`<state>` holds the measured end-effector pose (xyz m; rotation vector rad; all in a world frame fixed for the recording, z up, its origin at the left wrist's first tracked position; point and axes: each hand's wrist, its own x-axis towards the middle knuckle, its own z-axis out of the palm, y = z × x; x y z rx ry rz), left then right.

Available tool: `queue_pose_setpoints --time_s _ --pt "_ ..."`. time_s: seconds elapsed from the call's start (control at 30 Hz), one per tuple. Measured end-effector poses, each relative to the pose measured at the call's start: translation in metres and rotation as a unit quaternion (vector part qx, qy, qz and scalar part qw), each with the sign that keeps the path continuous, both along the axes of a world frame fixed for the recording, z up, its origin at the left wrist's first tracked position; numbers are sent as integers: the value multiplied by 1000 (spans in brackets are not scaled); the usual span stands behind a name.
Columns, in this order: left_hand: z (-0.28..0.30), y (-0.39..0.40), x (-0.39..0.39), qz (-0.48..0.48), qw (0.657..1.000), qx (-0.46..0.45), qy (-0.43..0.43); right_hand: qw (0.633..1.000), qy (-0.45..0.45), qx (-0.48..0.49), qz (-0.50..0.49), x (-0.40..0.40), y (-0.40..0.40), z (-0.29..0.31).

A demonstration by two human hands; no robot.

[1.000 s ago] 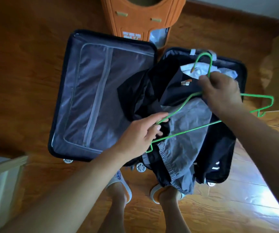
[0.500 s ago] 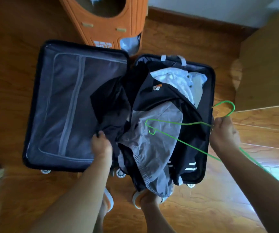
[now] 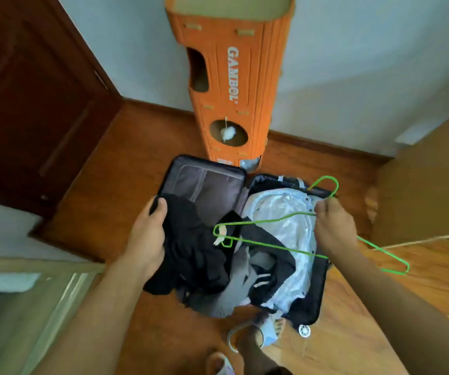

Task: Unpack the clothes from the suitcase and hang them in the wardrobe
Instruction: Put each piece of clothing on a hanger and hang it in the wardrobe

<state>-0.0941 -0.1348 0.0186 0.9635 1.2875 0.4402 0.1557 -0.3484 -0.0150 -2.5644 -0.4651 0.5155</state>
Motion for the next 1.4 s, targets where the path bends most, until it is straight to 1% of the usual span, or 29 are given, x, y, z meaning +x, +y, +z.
queue_pose_setpoints --time_s 0.13,0.2,0.27,0.33,0.4,0.43,0.53,0.6,0.63,0.7,0.73,0.77,0.83,0.87,0.9,0.93,0.97,1.0,1.03,1.07,1.1,1.13,1.17,1.2,1.23,1.27,1.3,1.37,1.4 --pt "115 -18 2 -90 988 126 -4 989 -80 120 -37 -31 -39 81" --pt "173 -26 -5 -175 958 226 20 978 -93 179 -46 -55 -54 119" --pt "228 -33 -21 -254 902 343 61 969 -101 221 -41 -80 -57 158" --pt "288 -37 -40 -314 821 460 124 958 -120 258 -28 -104 -49 199" --pt "343 -39 -57 -337 749 542 179 941 -155 301 -16 -129 -37 236" --pt "366 -39 -66 -347 719 567 203 935 -177 309 -7 -143 -30 252" --pt "420 -46 -88 -349 649 627 253 929 -217 291 68 -177 -11 284" --pt "445 -51 -101 -329 621 660 265 926 -212 297 98 -186 -6 306" --pt "456 -56 -106 -312 617 674 262 920 -220 315 83 -185 -6 319" --pt "474 -63 -109 -256 625 698 240 892 -240 383 13 -187 -8 343" --pt "483 -68 -107 -225 627 710 229 882 -232 409 9 -196 -8 349" --pt "492 -74 -103 -202 626 719 226 880 -210 424 40 -208 -3 349" --pt "507 -86 -94 -179 614 726 253 899 -108 406 119 -227 2 346" --pt "512 -87 -91 -168 615 724 262 908 -60 399 114 -225 0 348" --pt "516 -87 -90 -155 621 722 261 914 -46 396 79 -213 -1 350" --pt "519 -84 -89 -145 630 721 250 909 -57 412 32 -200 -7 358" --pt "522 -83 -88 -136 638 720 236 893 -77 444 -13 -189 -15 362" --pt "525 -83 -85 -129 645 720 223 876 -84 474 -32 -185 -22 364" --pt "529 -85 -81 -125 644 722 221 865 -73 496 -14 -188 -27 366" --pt "532 -90 -76 -129 634 726 232 872 -47 485 35 -196 -30 364" --pt "534 -94 -70 -142 614 734 254 896 -43 434 83 -204 -33 357" --pt "535 -99 -66 -159 587 741 284 915 -60 384 110 -207 -40 353" --pt "535 -103 -62 -177 564 745 309 922 -82 363 107 -203 -46 352" --pt "532 -106 -58 -192 548 746 326 910 -101 394 80 -194 -52 355" --pt "530 -109 -55 -199 540 746 333 879 -111 461 51 -185 -60 362" --pt "527 -112 -49 -201 541 747 331 857 -111 502 34 -178 -66 369" --pt "526 -117 -42 -198 548 747 318 855 -115 503 49 -174 -68 372" --pt "527 -130 -26 -188 596 730 277 905 -103 391 130 -179 -71 372" --pt "528 -138 -18 -180 623 715 259 923 -68 351 141 -178 -70 363"
